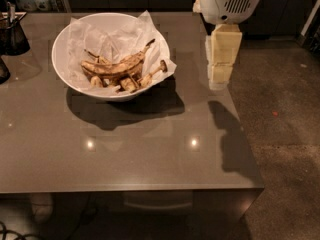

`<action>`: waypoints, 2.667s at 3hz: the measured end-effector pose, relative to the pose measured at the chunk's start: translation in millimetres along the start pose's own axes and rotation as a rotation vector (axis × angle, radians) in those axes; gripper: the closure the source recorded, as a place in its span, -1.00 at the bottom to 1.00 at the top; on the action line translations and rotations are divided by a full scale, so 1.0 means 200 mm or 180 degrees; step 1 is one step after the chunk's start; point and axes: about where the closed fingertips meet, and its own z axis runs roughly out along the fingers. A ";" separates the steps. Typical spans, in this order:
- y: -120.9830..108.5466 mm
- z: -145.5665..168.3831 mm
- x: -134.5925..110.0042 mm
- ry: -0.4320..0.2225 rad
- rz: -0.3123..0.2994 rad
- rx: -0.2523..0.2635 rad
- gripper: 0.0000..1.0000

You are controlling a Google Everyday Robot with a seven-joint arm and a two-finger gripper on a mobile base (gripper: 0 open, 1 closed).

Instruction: Pick banana from white bowl

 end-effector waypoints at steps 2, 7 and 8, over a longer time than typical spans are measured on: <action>-0.27 0.09 -0.36 -0.0105 -0.0641 -0.0017 -1.00; -0.45 0.41 -0.72 -0.0545 -0.0716 -0.0336 -1.00; -0.47 0.46 -0.75 -0.0599 -0.0652 -0.0415 -0.68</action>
Offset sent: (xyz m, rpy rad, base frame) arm 0.0521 0.1012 -0.0036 -0.1130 0.1262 0.3181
